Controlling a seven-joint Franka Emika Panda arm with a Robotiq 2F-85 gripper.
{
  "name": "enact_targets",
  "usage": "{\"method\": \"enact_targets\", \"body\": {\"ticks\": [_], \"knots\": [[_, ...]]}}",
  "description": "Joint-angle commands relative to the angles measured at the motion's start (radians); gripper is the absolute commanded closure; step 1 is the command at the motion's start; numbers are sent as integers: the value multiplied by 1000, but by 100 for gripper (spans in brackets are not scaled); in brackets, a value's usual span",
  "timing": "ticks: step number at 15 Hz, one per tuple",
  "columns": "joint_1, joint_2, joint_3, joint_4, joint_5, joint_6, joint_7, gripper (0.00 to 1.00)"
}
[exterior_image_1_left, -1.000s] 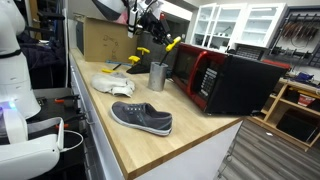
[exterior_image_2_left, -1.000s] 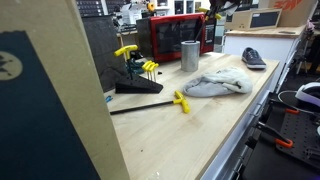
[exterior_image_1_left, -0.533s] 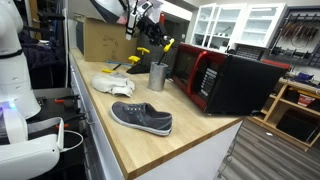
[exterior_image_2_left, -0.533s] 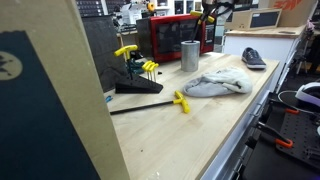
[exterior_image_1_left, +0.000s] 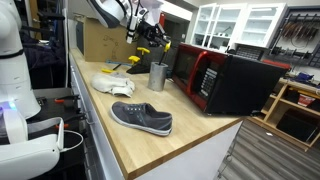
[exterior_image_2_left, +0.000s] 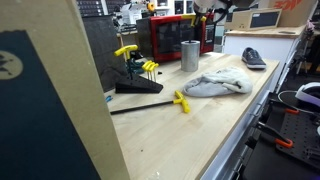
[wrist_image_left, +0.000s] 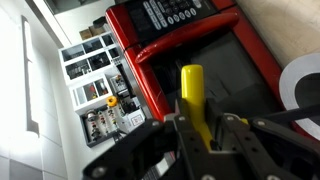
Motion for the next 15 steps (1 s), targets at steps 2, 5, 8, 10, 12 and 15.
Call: {"method": "enact_targets", "body": {"ticks": [2,5,8,10,12,15], "knots": [[22,40,1,4,-101,-46,7,94],[21,64,-2,-10,-122,-36,-4,94],[18,82,-4,-23,-111,-20,-17,94],[17,87,-5,-32,-101,-11,-25,94],[17,87,-4,-39,-98,-6,-29,94],[23,90,2,-45,-90,-5,-33,94]]}}
